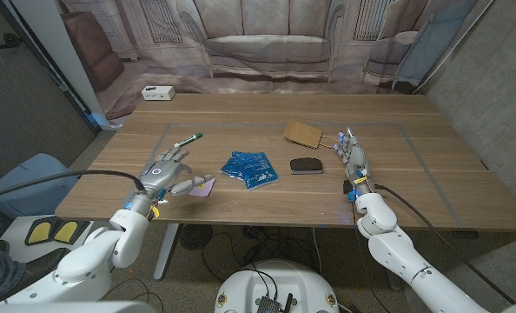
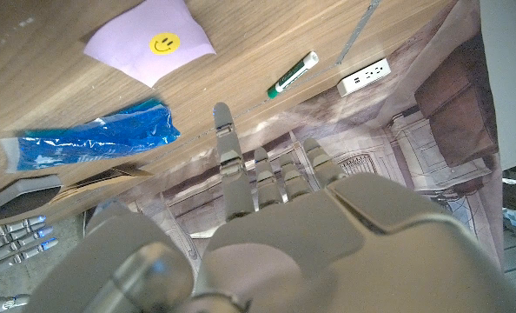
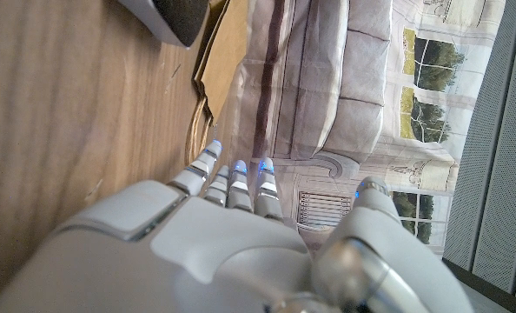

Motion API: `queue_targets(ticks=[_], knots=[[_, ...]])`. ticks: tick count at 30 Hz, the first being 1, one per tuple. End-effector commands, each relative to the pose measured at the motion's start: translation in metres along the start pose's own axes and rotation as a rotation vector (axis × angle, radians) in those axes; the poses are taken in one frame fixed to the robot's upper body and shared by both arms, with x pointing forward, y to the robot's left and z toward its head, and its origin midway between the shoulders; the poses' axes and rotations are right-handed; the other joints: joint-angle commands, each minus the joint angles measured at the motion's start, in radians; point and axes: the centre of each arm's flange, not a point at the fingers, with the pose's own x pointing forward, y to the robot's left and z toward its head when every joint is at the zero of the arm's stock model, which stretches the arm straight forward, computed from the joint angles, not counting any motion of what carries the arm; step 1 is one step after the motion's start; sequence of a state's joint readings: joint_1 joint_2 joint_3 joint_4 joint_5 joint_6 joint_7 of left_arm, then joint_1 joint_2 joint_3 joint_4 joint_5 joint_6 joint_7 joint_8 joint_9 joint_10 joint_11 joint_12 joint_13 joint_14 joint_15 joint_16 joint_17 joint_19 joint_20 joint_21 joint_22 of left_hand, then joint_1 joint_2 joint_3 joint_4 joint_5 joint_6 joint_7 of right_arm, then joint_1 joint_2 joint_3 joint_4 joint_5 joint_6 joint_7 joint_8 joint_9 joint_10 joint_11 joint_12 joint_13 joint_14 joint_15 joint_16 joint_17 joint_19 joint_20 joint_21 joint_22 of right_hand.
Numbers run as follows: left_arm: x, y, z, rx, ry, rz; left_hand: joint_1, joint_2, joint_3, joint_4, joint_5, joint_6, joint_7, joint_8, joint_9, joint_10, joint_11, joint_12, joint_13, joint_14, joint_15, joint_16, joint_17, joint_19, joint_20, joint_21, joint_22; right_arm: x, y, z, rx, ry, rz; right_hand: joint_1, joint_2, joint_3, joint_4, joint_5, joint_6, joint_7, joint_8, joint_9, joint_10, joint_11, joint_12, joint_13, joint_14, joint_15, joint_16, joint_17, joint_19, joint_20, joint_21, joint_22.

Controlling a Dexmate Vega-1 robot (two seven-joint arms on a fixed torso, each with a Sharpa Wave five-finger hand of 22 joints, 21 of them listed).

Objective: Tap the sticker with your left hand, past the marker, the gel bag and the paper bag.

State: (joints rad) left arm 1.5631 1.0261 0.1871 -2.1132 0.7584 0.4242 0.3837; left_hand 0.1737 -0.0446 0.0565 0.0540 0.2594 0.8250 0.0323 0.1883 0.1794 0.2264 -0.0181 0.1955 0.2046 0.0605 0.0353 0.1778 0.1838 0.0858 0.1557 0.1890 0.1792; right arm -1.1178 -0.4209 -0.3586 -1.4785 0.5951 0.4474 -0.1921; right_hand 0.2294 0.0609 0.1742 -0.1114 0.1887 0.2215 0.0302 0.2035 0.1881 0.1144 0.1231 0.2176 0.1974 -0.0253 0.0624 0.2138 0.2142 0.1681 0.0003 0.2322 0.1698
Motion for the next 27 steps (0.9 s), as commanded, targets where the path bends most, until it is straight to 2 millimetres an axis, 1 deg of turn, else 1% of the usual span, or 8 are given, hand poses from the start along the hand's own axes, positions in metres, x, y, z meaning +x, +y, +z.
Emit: queue_targets(ticks=[1, 2, 6, 12, 17, 22, 27], knots=[[0.007, -0.007, 0.005, 0.013, -0.003, -0.062, -0.003, 0.003, -0.006, 0.003, 0.010, -0.013, -0.004, -0.004, 0.002, -0.009, 0.003, -0.002, 0.001, -0.005, 0.006, 0.004, 0.002, -0.006, 0.006, 0.004, 0.005, 0.000, -0.003, -0.001, 0.001, 0.003, -0.004, -0.005, 0.005, -0.004, -0.003, -0.001, 0.011, 0.000, -0.001, 0.005, 0.004, 0.005, -0.005, 0.003, -0.002, 0.012, -0.003, 0.002, 0.004, 0.004, -0.004, 0.003], [0.007, -0.008, 0.006, 0.009, -0.007, -0.065, -0.004, 0.003, -0.008, 0.004, 0.011, -0.028, -0.006, -0.009, 0.002, -0.011, 0.003, -0.001, 0.001, -0.006, 0.006, 0.005, 0.002, -0.008, 0.006, 0.004, 0.005, 0.000, -0.003, -0.001, -0.003, 0.002, -0.002, -0.005, 0.005, -0.004, -0.003, -0.001, 0.011, 0.000, -0.001, 0.005, 0.004, 0.005, -0.005, 0.003, -0.002, 0.013, -0.003, 0.002, 0.004, 0.004, -0.004, 0.003], [0.007, -0.012, 0.010, 0.006, -0.022, -0.072, -0.004, 0.002, -0.010, 0.004, 0.012, -0.039, -0.007, -0.011, 0.002, -0.019, 0.003, -0.002, 0.001, -0.010, 0.007, 0.004, 0.002, -0.015, 0.009, 0.003, 0.005, 0.001, -0.004, 0.000, 0.000, 0.005, -0.007, -0.005, 0.006, -0.004, -0.004, -0.001, 0.011, 0.000, -0.002, 0.005, 0.005, 0.005, -0.005, 0.003, -0.002, 0.013, -0.003, 0.002, 0.006, 0.004, -0.004, 0.003], [0.007, -0.015, 0.011, -0.003, -0.020, -0.078, -0.005, 0.003, -0.013, 0.005, 0.015, -0.019, -0.017, 0.000, 0.002, -0.013, 0.004, 0.005, 0.000, -0.009, 0.008, 0.007, 0.001, -0.016, 0.009, 0.004, 0.005, 0.001, -0.004, 0.002, -0.012, 0.003, 0.001, -0.006, 0.006, -0.004, -0.004, -0.001, 0.012, 0.000, -0.002, 0.005, 0.006, 0.007, -0.005, 0.003, -0.001, 0.014, -0.003, 0.002, 0.005, 0.006, -0.007, 0.003], [0.007, -0.015, 0.011, 0.002, -0.017, -0.080, -0.005, 0.004, -0.014, 0.006, 0.017, -0.001, -0.016, 0.007, 0.002, -0.005, -0.001, 0.010, 0.000, -0.006, 0.006, 0.009, 0.001, -0.016, 0.009, 0.006, 0.005, 0.002, -0.003, 0.003, -0.007, 0.004, 0.002, -0.006, 0.007, -0.004, -0.003, -0.001, 0.011, 0.000, -0.002, 0.005, 0.008, 0.006, -0.005, 0.003, -0.001, 0.013, -0.002, 0.002, 0.006, 0.005, -0.008, 0.003], [0.008, -0.018, 0.011, 0.004, -0.012, -0.089, -0.005, 0.005, -0.015, 0.006, 0.018, 0.010, -0.011, 0.011, 0.002, -0.005, 0.000, 0.012, 0.000, -0.001, 0.005, 0.011, 0.001, -0.015, 0.008, 0.007, 0.005, 0.002, -0.003, 0.003, -0.010, 0.007, 0.003, -0.007, 0.007, -0.004, -0.004, -0.001, 0.011, -0.001, -0.002, 0.005, 0.007, 0.006, -0.005, 0.003, -0.001, 0.013, -0.003, 0.002, 0.007, 0.006, -0.009, 0.003], [0.008, -0.022, 0.011, -0.006, -0.009, -0.103, -0.004, 0.007, -0.016, 0.006, 0.020, 0.006, -0.007, 0.008, 0.002, -0.005, 0.001, 0.012, 0.000, 0.000, 0.004, 0.012, 0.001, -0.013, 0.007, 0.008, 0.005, 0.002, -0.003, 0.003, -0.011, 0.007, 0.002, -0.006, 0.007, -0.004, -0.004, -0.001, 0.011, -0.001, -0.002, 0.005, 0.008, 0.005, -0.005, 0.003, -0.001, 0.012, -0.003, 0.002, 0.007, 0.006, -0.010, 0.003]])
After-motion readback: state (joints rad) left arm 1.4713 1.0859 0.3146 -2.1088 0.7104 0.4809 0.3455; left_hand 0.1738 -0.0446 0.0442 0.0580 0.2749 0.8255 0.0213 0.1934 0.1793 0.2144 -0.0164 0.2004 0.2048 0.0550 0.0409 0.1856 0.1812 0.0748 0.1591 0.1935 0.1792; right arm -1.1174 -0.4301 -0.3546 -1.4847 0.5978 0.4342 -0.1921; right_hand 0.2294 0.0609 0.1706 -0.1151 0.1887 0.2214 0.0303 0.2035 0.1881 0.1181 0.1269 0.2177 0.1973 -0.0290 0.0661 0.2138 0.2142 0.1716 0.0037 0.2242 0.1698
